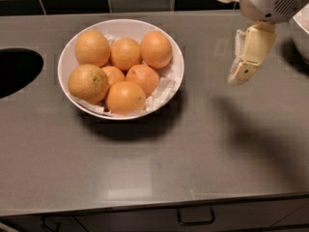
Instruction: Pick orange from white bowl
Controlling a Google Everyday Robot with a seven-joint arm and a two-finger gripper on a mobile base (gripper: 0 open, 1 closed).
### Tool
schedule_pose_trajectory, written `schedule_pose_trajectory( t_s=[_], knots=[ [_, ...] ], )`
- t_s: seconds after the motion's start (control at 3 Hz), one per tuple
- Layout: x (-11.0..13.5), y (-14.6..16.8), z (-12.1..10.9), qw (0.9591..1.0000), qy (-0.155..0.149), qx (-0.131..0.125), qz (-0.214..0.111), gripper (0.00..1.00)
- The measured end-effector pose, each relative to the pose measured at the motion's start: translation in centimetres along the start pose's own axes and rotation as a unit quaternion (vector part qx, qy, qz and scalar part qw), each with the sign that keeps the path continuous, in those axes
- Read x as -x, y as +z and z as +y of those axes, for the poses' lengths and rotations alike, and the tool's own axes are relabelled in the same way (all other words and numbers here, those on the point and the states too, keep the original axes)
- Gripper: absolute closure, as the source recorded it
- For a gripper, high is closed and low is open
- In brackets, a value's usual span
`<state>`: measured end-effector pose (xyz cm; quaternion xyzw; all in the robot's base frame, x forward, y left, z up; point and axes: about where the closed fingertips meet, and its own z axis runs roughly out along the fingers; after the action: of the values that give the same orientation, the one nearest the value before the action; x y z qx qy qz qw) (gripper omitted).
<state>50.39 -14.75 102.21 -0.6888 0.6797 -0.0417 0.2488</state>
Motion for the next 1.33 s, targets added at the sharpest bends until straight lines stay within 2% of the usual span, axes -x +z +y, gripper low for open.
schedule_pose_trajectory(
  t_s=[0.33, 0.67, 1.33],
  knots=[
    [1.8, 1.8, -1.0, 0.9993, -0.022, 0.017, -0.024, 0.00],
    [1.8, 1.8, -1.0, 0.9993, -0.022, 0.017, -0.024, 0.00],
    [3.5, 4.9, -4.8, 0.9964, -0.066, 0.036, -0.039, 0.00]
  ],
)
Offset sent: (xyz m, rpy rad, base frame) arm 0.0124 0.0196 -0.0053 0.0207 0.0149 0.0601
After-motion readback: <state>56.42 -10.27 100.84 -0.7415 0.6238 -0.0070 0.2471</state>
